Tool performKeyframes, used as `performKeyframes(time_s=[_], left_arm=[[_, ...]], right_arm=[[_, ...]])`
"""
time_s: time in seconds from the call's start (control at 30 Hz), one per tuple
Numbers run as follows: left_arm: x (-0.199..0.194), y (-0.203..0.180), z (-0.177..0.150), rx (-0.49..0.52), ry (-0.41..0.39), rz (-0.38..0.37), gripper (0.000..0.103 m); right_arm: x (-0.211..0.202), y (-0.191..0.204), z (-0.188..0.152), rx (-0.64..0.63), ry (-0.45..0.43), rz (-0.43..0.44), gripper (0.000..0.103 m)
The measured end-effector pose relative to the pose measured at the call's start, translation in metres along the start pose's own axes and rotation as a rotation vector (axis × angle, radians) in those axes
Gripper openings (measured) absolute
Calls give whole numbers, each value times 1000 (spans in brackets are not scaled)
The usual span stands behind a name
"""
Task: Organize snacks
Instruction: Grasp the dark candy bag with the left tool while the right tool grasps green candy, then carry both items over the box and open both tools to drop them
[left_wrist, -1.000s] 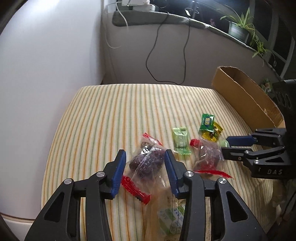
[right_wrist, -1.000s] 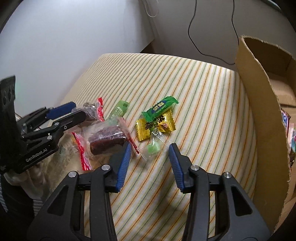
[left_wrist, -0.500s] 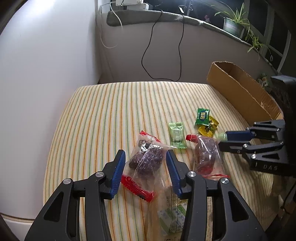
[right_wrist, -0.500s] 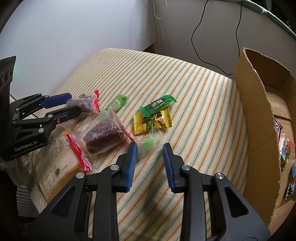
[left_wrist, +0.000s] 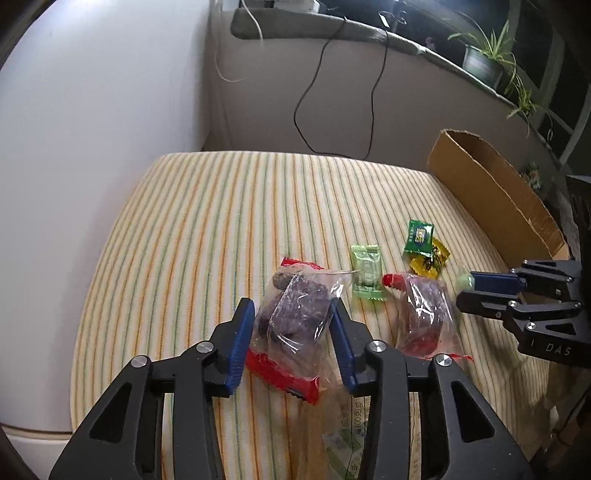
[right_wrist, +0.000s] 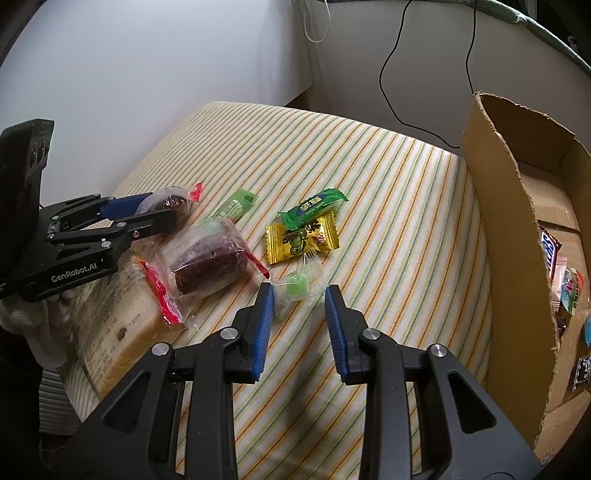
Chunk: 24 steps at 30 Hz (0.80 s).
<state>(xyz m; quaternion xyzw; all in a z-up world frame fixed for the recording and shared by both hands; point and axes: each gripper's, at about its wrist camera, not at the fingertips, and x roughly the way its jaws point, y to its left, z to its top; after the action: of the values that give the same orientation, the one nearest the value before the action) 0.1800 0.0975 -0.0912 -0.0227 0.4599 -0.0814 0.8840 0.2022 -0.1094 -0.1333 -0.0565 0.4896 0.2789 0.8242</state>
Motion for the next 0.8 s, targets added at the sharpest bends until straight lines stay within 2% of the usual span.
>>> performKeyframes(time_s=[0.3, 0.47, 0.8], left_arm=[[-22, 1, 3, -38, -55, 9, 37], [-35, -15, 14, -19, -93, -9, 37], [-36, -72, 43, 6, -151, -117, 37]], right_arm=[[-36, -3, -4, -6, -57, 10, 30], [-64, -10, -3, -3, -103, 8, 30], [-111, -62, 8, 70, -191, -33, 30]])
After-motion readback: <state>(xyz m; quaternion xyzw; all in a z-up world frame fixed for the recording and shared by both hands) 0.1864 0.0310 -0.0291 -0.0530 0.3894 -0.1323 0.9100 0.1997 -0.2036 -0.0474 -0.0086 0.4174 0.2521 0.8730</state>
